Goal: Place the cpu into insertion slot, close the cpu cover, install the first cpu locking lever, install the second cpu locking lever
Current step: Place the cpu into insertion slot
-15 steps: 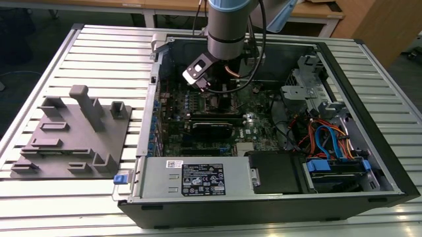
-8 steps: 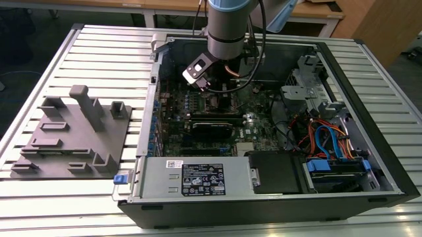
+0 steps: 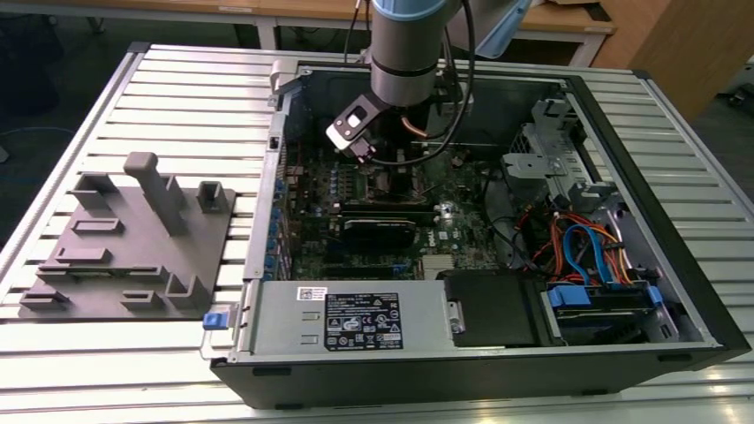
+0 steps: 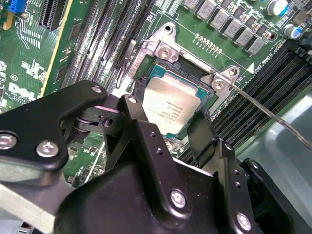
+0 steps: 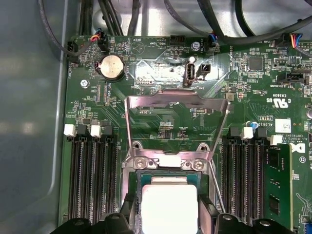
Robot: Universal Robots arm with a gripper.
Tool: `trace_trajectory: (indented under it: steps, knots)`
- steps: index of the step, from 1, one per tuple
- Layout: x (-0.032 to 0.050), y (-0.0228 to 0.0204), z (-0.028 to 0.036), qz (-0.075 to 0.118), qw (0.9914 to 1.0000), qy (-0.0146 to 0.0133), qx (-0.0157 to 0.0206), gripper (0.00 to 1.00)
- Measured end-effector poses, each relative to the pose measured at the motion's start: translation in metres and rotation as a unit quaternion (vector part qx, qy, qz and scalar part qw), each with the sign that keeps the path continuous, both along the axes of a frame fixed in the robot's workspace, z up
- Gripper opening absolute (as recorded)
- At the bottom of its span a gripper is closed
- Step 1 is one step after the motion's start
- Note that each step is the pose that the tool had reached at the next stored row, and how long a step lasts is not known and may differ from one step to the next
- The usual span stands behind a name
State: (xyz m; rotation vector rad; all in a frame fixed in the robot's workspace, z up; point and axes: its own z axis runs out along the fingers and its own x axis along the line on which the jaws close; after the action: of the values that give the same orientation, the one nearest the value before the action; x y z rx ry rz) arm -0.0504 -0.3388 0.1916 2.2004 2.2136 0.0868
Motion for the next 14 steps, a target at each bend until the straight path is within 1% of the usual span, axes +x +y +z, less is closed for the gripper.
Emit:
trace_trajectory:
  steps: [3, 7, 14]
  knots:
    - [-0.0001, 0.0006, -0.0002, -0.007, 0.99997, -0.0001, 0.0002, 0.62]
    - [0.0, 0.0011, -0.0003, -0.011, 0.99993, -0.0001, 0.0002, 0.62]
    - [0.0005, 0.0011, -0.0003, -0.01, 0.99995, -0.0001, 0.0001, 0.62]
